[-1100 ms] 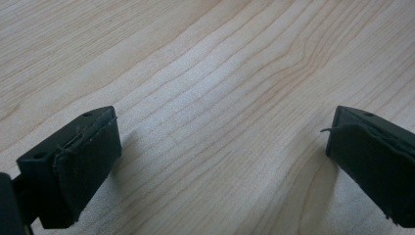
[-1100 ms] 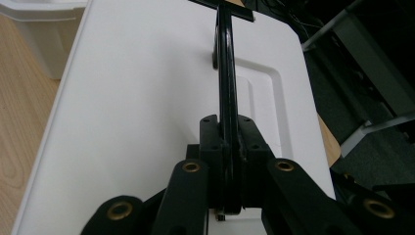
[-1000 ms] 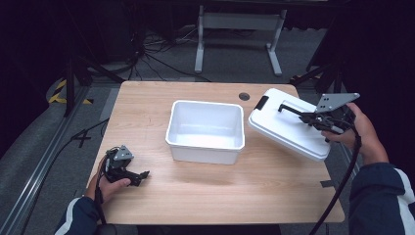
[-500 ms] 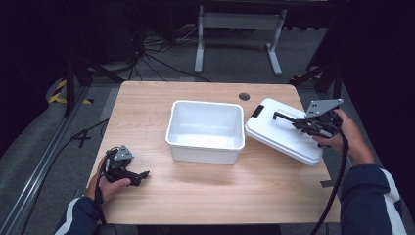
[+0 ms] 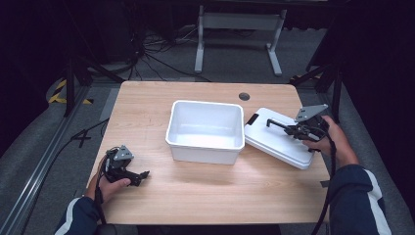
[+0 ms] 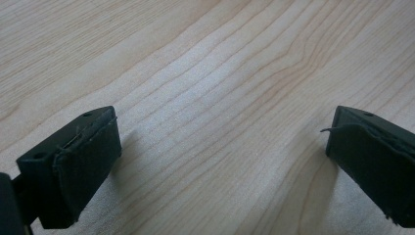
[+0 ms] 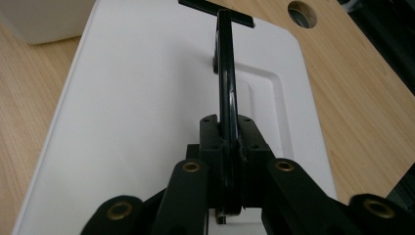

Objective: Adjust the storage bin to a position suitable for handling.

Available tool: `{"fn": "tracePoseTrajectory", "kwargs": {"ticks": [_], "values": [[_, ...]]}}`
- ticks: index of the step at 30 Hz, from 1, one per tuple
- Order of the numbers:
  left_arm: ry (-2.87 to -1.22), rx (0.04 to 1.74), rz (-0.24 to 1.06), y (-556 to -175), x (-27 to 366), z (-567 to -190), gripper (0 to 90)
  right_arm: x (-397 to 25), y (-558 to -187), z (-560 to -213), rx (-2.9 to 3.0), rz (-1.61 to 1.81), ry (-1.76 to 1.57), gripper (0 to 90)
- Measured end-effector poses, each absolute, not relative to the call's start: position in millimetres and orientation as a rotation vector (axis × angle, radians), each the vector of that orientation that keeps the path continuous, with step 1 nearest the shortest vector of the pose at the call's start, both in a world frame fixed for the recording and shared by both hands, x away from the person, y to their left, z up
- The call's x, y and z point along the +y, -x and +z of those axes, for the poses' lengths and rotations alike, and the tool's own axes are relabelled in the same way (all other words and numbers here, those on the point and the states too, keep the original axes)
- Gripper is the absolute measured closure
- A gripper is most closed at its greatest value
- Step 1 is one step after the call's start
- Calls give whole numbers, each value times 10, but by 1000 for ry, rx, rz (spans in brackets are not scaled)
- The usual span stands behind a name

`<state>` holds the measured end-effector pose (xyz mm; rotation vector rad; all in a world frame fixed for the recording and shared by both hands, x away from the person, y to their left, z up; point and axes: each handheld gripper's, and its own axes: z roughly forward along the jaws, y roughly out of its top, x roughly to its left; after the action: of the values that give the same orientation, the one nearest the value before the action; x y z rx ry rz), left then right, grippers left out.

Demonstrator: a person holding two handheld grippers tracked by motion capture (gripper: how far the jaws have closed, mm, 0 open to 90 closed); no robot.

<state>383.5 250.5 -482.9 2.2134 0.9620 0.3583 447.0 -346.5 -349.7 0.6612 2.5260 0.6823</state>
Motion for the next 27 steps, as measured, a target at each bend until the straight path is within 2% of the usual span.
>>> {"fn": "tracePoseTrajectory", "kwargs": {"ticks": [27], "values": [[-2214,961,358,-3836,2505,-4829,2,-3499,-4548,-3850,2554,670,-750,839]]}}
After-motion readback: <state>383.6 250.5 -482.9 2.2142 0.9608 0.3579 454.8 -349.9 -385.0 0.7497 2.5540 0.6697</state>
